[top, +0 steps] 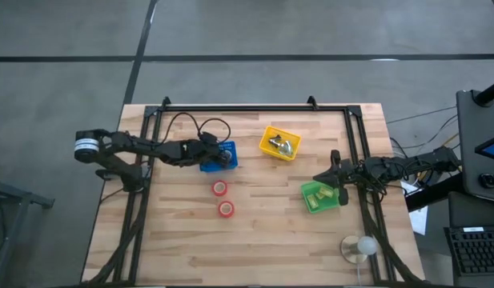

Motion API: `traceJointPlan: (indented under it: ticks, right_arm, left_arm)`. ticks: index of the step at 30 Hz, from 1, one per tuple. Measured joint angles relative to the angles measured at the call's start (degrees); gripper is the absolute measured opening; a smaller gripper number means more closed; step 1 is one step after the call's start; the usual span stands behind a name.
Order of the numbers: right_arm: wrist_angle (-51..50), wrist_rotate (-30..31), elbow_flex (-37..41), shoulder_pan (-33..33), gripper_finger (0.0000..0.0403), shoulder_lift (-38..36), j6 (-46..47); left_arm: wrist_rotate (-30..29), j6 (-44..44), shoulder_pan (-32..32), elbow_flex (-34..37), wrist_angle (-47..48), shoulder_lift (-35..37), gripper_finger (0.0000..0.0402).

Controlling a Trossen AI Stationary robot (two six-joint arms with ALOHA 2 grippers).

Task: Pick and place Stapler, Stapler remover, tape
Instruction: Put the top red tape into the blue bin

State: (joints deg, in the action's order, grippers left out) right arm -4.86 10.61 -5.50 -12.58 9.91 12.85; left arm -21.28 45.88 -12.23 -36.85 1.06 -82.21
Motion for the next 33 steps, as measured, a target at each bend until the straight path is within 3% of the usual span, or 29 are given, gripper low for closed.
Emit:
traceJointPlan:
  ticks: [5, 10, 16, 22, 33]
  right_arm:
    - [0.00, -0.02, 0.00, 0.01, 0.0008, 0.00, 0.03]
    - [-0.15, -0.13, 0.00, 0.00, 0.0008, -0.04, 0.28]
    - [-0.42, -0.11, 0.33, -0.02, 0.0008, -0.01, 0.71]
    - [-0.39, -0.11, 0.37, -0.02, 0.0008, -0.02, 1.34]
    - [0.17, -0.07, 0.37, -0.02, 0.0008, -0.02, 1.78]
  left_arm:
    - [1.64, -2.64, 0.07, -1.46, 0.14, 0.81, 0.0192]
    - [7.10, -7.59, 1.63, -3.24, 0.32, 2.75, 0.0194]
    - [9.41, -13.14, 8.06, -4.43, 0.27, 4.57, 0.0193]
    - [15.70, -17.06, 16.16, -4.36, 2.13, 4.81, 0.0190]
    - [12.84, -16.59, 25.08, -4.00, 11.76, 4.81, 0.0182]
